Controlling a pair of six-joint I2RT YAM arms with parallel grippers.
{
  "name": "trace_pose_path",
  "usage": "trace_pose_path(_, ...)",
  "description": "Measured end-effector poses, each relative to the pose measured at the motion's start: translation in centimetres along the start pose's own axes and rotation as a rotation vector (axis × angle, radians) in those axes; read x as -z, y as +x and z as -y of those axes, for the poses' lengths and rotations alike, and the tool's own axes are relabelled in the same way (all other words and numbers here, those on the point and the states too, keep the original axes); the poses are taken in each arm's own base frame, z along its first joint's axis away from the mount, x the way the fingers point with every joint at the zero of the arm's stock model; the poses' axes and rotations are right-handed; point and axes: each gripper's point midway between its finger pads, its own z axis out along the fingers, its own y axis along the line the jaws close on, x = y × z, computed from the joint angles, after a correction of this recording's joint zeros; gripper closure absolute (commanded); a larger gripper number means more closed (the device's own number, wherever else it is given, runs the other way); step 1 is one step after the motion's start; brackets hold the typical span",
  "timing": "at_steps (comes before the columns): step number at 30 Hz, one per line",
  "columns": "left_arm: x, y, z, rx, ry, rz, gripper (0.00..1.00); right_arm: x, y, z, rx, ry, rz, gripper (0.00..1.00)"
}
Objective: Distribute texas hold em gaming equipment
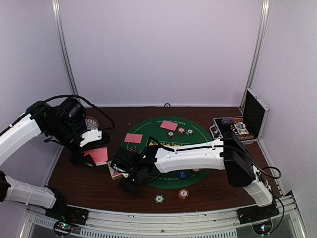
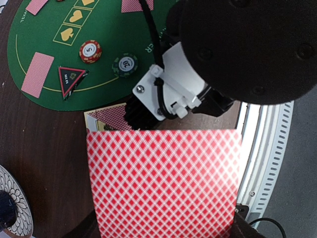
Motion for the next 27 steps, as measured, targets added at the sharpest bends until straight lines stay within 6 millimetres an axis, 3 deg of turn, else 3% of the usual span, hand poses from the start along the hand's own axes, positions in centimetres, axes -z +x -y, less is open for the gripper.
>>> trace_pose_path(9,0.0,0.01,0.0,0.0,0.0,0.0,1.0,-0.5,0.13,0.48,-0.006,0.007,-0.007,0.48)
trace_pose_path(22,0.0,0.01,0.01,0.0,0.0,0.0,1.0,-0.5,0.0,0.37,-0.007,0.001,-0.002,0.75)
trace_pose_path(27,0.0,0.01,0.01,0.0,0.0,0.0,1.0,-0.48,0.0,0.38,-0.006,0.002,-0.002,0.8)
